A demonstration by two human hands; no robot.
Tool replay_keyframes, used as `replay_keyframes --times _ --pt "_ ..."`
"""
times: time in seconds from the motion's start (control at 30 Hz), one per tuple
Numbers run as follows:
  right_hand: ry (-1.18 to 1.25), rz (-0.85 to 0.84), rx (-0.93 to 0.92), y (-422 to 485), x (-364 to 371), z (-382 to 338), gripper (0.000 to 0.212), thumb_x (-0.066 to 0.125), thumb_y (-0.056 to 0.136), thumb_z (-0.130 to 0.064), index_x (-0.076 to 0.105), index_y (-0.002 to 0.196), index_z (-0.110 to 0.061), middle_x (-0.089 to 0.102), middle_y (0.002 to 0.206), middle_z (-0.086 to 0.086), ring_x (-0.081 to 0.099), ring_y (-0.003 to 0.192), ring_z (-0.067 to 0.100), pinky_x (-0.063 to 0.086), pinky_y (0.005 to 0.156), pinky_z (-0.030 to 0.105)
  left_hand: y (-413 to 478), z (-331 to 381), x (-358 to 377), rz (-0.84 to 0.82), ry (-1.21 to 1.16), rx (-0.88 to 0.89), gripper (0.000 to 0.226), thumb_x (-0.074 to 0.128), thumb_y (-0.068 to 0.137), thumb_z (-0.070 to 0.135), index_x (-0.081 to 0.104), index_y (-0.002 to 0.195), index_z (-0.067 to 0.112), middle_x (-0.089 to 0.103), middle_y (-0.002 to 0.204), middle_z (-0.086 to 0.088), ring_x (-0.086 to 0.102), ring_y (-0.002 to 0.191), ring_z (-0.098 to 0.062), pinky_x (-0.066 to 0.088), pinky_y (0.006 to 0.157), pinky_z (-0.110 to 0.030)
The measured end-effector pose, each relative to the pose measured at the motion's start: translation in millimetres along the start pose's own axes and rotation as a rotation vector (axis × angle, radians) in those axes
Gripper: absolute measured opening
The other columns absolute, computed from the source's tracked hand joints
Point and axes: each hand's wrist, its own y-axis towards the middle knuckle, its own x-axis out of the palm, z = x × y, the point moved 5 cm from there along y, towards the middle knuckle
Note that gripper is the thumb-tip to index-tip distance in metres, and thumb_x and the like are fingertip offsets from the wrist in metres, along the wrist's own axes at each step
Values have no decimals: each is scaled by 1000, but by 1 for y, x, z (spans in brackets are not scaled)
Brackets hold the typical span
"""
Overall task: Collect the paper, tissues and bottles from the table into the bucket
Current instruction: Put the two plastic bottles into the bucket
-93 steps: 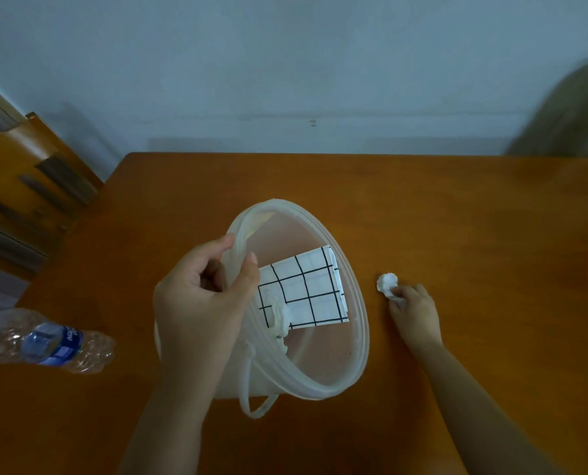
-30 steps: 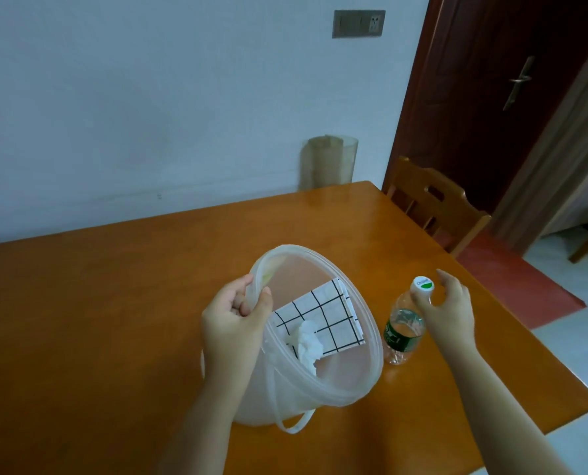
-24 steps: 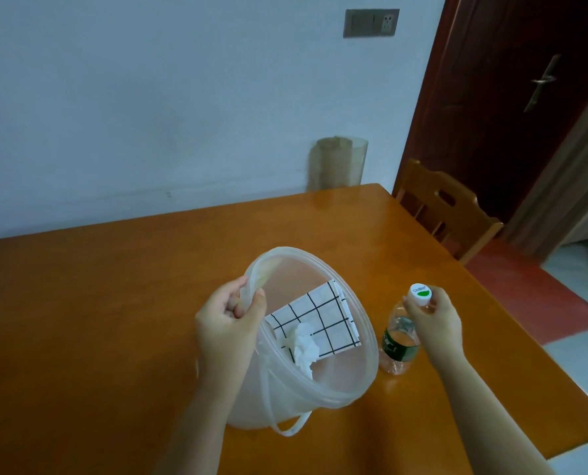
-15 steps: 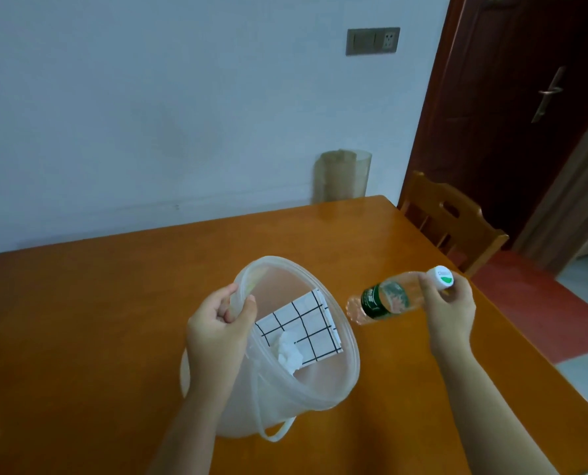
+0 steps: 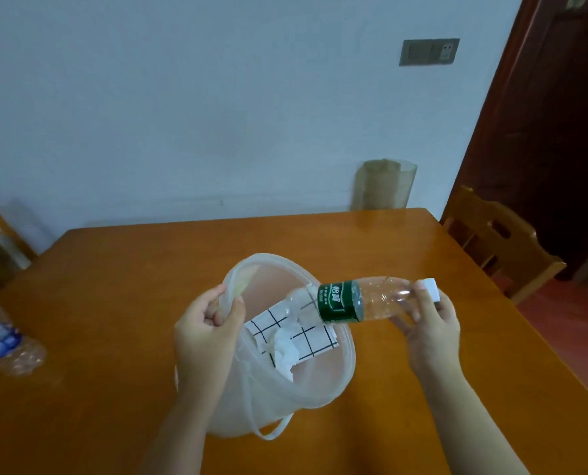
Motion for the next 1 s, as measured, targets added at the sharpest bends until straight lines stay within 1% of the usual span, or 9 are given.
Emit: replay_keyframes --times 0.07,0.13,0.2,0.27,0.37,0.5,0.6,0.77,1.0 --pt "-90 -117 7 -12 11 12 34 62 79 -34 56 108 -18 66 104 5 65 95 20 55 66 32 -4 -2 -15 33 -2 -10 30 68 75 13 60 99 30 51 60 -22 40 45 -3 36 43 -14" --pt "-135 -211 18 -26 24 26 27 65 75 -35 60 100 -25 71 96 -1 67 91 16 56 65 27 -10 -3 -34 62 -14 -44 28 69 76 14 61 98 29 50 58 -13 41 46 -2 38 44 -16" --pt "-181 -290 1 -43 37 35 24 67 73 -34 62 95 -27 71 96 -1 67 90 14 55 70 26 -14 -6 -54 83 -49 -79 27 69 76 13 62 97 28 49 58 -3 43 47 -1 39 44 -14" --pt "-267 -348 -29 -64 52 42 21 68 77 -27 62 96 -22 69 100 1 64 91 12 50 78 30 -18 -8 -78 91 -49 -92 28 68 77 13 62 101 26 54 61 -4 45 48 0 41 44 -15" --pt "-397 -447 -60 -95 74 54 12 68 77 -24 64 88 -24 68 91 -5 62 82 5 47 69 18 -20 -16 -116 126 -30 -119 31 69 76 13 62 104 23 62 68 -8 50 50 0 45 46 -15" --pt "-516 -545 -58 -150 106 74 12 69 76 -23 62 84 -31 66 89 -12 57 77 -9 44 59 4 -20 -30 -177 162 -67 -141 31 70 75 11 63 102 23 56 62 -3 46 48 3 41 43 -9" --pt "-548 -584 -36 -195 131 88 18 69 75 -27 62 91 -31 66 94 -12 58 85 -2 46 64 13 -20 -43 -231 184 -67 -147 30 70 74 13 62 99 26 54 58 3 46 45 5 38 41 -7" --pt "-663 -637 -53 -259 173 109 46 66 76 -35 52 119 -28 56 112 -15 51 103 8 43 83 30 -15 -71 -316 258 -29 -173 27 70 74 16 64 99 24 60 61 7 52 48 8 41 42 -6" --pt "-767 -696 -182 -314 227 129 40 64 79 -33 53 117 -29 56 120 -7 51 111 12 43 94 38 -5 -107 -407 356 5 -223 23 70 73 20 67 95 24 60 55 16 51 47 5 38 40 -5"
